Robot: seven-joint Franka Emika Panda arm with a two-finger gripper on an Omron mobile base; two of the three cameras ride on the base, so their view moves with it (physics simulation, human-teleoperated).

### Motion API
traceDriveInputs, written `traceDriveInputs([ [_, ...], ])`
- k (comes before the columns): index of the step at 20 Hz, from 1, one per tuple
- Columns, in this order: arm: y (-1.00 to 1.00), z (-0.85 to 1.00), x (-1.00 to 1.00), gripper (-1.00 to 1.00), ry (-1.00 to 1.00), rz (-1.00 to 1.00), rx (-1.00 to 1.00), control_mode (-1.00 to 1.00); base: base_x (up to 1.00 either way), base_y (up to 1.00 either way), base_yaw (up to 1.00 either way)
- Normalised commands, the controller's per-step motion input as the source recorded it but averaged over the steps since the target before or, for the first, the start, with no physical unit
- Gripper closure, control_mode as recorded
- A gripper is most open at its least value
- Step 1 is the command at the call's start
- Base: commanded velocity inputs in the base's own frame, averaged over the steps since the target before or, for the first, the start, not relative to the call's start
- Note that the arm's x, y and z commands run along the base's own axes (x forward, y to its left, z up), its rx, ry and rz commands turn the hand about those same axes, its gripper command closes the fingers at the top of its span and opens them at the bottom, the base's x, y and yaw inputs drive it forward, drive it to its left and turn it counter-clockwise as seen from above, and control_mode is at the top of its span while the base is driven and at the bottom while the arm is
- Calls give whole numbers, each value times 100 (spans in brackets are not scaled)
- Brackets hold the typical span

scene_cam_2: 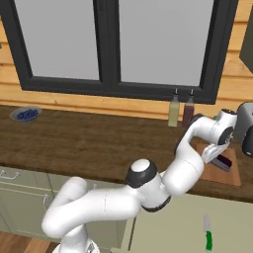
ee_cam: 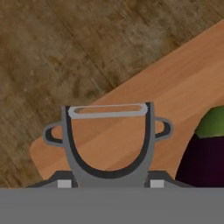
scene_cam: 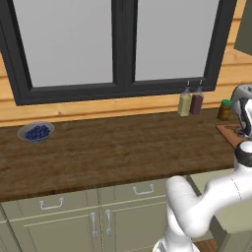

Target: Place the appropriate cutting tool for cutting the eggplant skin on the cutting board.

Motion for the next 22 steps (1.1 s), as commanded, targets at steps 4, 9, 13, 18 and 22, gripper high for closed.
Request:
traceDriveInputs([
  [4, 0, -54, 43, 100, 0, 4, 0, -100, 0, 0, 0],
  [9, 2, -50, 19, -100, 0, 2, 0, -100, 0, 0, 0],
  [13, 30, -12, -8, -100, -1, 1, 0, -100, 0, 0, 0],
  [18, 72, 22, -56, -100, -6, 0, -1, -100, 0, 0, 0],
  [22, 92, 24, -61, -100, -11, 0, -4, -100, 0, 0, 0],
])
